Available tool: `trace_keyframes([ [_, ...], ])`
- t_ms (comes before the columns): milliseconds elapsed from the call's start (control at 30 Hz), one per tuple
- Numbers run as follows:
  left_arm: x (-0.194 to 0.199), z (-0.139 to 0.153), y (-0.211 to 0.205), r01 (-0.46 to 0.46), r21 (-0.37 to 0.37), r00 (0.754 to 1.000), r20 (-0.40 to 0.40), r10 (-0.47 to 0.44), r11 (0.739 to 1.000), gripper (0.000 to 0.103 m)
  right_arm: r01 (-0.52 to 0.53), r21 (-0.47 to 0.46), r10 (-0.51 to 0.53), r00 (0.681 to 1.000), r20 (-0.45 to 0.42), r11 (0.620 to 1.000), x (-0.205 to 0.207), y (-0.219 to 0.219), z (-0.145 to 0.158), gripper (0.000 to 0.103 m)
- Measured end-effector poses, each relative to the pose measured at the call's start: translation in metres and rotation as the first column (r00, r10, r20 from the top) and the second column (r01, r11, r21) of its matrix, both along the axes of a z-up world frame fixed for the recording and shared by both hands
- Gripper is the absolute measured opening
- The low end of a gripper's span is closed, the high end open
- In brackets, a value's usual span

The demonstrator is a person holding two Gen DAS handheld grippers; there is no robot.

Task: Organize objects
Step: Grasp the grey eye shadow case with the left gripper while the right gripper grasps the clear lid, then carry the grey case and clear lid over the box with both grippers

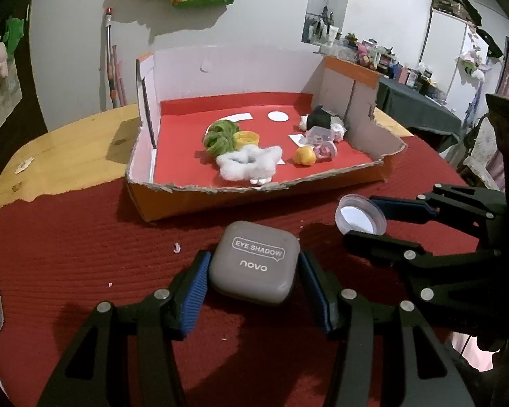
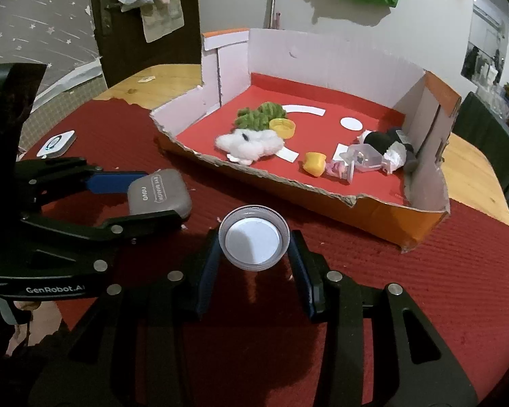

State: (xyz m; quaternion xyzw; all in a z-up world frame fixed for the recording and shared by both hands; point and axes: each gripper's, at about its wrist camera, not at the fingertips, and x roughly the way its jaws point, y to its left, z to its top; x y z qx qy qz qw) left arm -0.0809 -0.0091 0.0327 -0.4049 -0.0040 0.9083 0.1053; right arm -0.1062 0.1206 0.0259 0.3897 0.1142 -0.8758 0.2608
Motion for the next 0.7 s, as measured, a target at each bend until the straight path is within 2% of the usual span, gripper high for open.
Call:
trace_keyframes([
  [400, 0.009, 0.012, 0.001, 0.005, 0.007, 1.000, -0.022, -0.005, 1.000, 0.056, -0.012, -0.024, 0.012, 1.000, -0.005, 1.000, 0.009, 0.000, 0.011, 0.039],
  [700, 0.011, 0.040, 0.004, 0.029, -0.001, 0.996, -0.089, -0.029, 1.000, 0.056, -0.031, -0.088, 0.030, 1.000, -0.009, 0.996, 0.007, 0.006, 0.034, 0.039],
])
